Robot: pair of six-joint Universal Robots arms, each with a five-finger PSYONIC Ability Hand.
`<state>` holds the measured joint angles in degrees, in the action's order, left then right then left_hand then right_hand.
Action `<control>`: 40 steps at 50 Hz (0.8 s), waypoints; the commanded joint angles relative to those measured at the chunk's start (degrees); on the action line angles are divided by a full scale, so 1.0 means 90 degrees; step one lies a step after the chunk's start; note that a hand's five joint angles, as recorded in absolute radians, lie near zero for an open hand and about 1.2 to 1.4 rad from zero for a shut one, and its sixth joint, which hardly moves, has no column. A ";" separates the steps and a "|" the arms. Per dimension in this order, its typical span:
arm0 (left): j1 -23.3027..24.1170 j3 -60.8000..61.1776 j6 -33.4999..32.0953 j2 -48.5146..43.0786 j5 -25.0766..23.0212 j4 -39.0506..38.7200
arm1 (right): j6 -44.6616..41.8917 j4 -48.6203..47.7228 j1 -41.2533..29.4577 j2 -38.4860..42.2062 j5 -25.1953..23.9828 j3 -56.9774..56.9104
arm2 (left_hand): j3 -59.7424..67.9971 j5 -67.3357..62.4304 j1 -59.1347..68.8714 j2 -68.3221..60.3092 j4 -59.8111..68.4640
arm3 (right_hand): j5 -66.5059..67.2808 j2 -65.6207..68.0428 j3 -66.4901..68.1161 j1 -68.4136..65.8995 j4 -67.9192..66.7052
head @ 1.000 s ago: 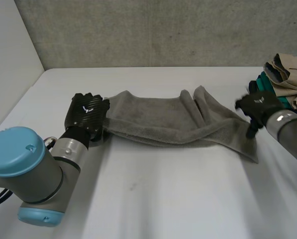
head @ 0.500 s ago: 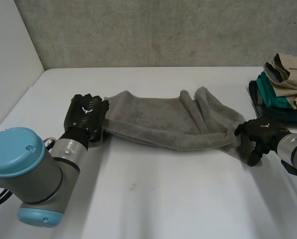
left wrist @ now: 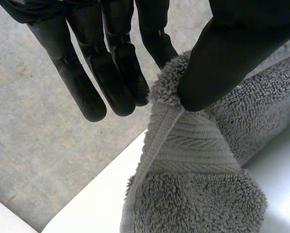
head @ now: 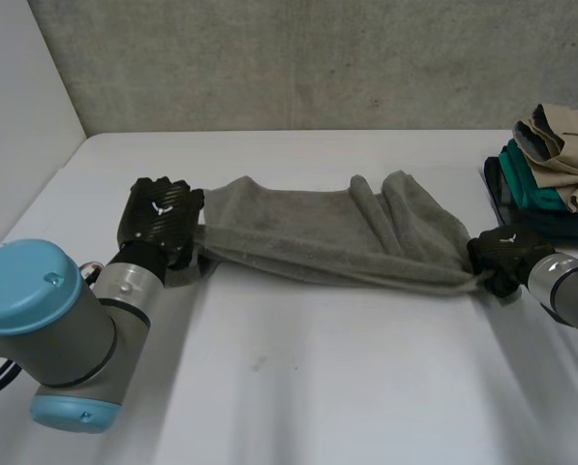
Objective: Fold the laundry.
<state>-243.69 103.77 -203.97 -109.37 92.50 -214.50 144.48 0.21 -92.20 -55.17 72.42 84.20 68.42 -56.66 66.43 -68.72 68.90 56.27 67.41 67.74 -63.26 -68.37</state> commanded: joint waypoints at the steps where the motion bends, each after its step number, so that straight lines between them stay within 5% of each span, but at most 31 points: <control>1: -0.0228 -0.0094 -0.0003 0.0229 -0.0005 0.0064 | -0.0038 -0.0063 0.0069 -0.0188 0.0000 -0.0040 | 0.1286 -0.1482 0.1508 -0.1254 0.1234 | 0.1526 0.1399 0.1363 -0.1860 -0.1292; 10: -0.0179 0.0013 -0.0062 0.0277 -0.0005 0.0239 | -0.0262 0.0551 0.0108 -0.0334 0.0019 0.0029 | 0.1286 -0.1482 0.1508 -0.1254 0.1234 | 0.1526 0.1399 0.1363 -0.1860 -0.1292; 19: -0.0540 -0.0425 -0.0101 0.2424 -0.0151 0.2104 | -0.0526 0.2455 0.0138 -0.2783 -0.0088 -0.1033 | 0.1286 -0.1482 0.1508 -0.1254 0.1234 | 0.1526 0.1399 0.1363 -0.1860 -0.1292; 28: -0.0784 -0.1100 -0.0101 0.3383 -0.1010 0.3511 | -0.0506 0.3169 0.0099 -0.3498 -0.0059 -0.1866 | 0.1286 -0.1482 0.1508 -0.1254 0.1234 | 0.1526 0.1399 0.1363 -0.1860 -0.1292; 34: -0.1048 -0.1109 -0.0149 0.2323 -0.1303 0.3531 | -0.0341 0.3150 0.0050 -0.3109 -0.0098 -0.1797 | 0.1286 -0.1482 0.1508 -0.1254 0.1234 | 0.1526 0.1399 0.1363 -0.1860 -0.1292; 40: -0.1155 -0.1899 -0.0832 0.0515 -0.1265 0.3326 | -0.0068 0.2907 -0.0214 -0.1596 0.0126 -0.2353 | 0.1286 -0.1482 0.1508 -0.1254 0.1234 | 0.1526 0.1399 0.1363 -0.1860 -0.1292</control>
<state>-253.03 92.53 -206.33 -88.88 80.84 -182.52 141.63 28.60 -92.19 -80.64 71.95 66.83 68.46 -56.66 66.43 -68.72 68.92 58.50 67.42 68.11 -63.26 -68.66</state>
